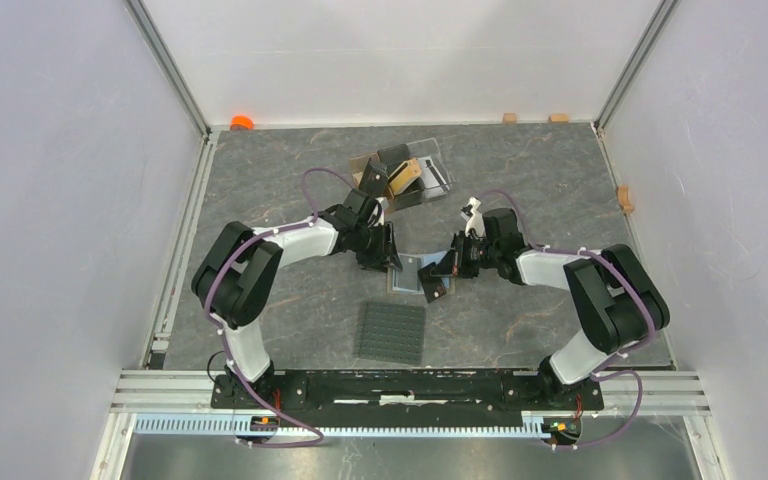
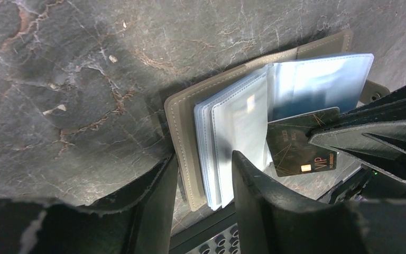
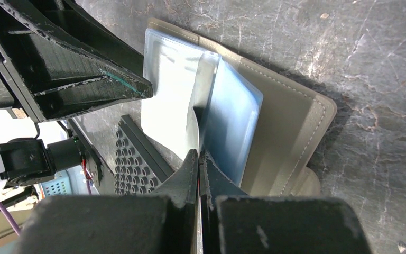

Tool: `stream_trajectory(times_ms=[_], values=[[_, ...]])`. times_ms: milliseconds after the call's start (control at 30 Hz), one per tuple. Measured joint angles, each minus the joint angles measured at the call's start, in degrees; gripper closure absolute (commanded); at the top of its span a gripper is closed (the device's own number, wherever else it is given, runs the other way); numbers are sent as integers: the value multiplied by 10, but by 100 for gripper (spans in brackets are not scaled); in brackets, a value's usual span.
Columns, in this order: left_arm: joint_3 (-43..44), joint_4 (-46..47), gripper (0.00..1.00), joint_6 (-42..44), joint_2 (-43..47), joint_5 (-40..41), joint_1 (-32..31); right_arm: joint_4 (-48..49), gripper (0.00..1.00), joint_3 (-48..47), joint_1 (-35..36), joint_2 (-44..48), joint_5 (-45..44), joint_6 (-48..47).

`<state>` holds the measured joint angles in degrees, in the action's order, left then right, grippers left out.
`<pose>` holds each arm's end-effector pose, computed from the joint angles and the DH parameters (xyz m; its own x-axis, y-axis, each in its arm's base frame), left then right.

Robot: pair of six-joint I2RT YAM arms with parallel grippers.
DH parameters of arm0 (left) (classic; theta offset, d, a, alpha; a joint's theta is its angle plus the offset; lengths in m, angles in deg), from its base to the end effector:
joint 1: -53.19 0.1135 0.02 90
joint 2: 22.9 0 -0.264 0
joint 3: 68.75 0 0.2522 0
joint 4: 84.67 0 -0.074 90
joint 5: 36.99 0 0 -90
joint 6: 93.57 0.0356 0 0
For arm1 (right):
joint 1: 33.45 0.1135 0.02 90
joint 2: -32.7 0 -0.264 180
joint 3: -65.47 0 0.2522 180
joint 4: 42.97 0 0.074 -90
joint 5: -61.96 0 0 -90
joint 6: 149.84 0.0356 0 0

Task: Put the credit cards into the card holder
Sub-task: Insert the credit card into the card holder.

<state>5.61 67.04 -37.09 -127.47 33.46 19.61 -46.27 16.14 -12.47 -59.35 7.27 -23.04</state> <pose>0.2938 -0.2093 0.1504 -0.9605 0.0130 -0.2780 0.1637 0.8343 -0.5264 0.2599 0.1217 0.1321 -0.9375 0.1640 -0.3069 -0.1316 0.6494 0.7490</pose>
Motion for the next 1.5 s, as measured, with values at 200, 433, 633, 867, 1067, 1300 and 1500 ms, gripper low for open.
stream_trajectory(times_ms=[200, 433, 633, 867, 1067, 1300, 1500], values=[[5, -4, 56, 2, -6, 5, 0, 47, 100, 12, -1, -16, 3, 25], [6, -7, 63, 2, -7, 7, 1, 91, 100, 13, -1, -35, -5, 46], [6, -10, 66, 3, -7, 10, 1, 132, 100, 20, -1, -54, -20, 68], [6, -9, 69, 3, -7, 10, 1, 196, 100, 47, -1, -63, -28, 89], [3, -5, 69, 3, -7, 7, 2, 252, 100, 70, 0, -68, -35, 106], [1, -1, 70, 3, -7, 0, 4, 294, 100, 82, 9, -74, -54, 117], [0, 0, 70, 3, -7, 0, 4, 318, 100, 83, 20, -83, -74, 125]])
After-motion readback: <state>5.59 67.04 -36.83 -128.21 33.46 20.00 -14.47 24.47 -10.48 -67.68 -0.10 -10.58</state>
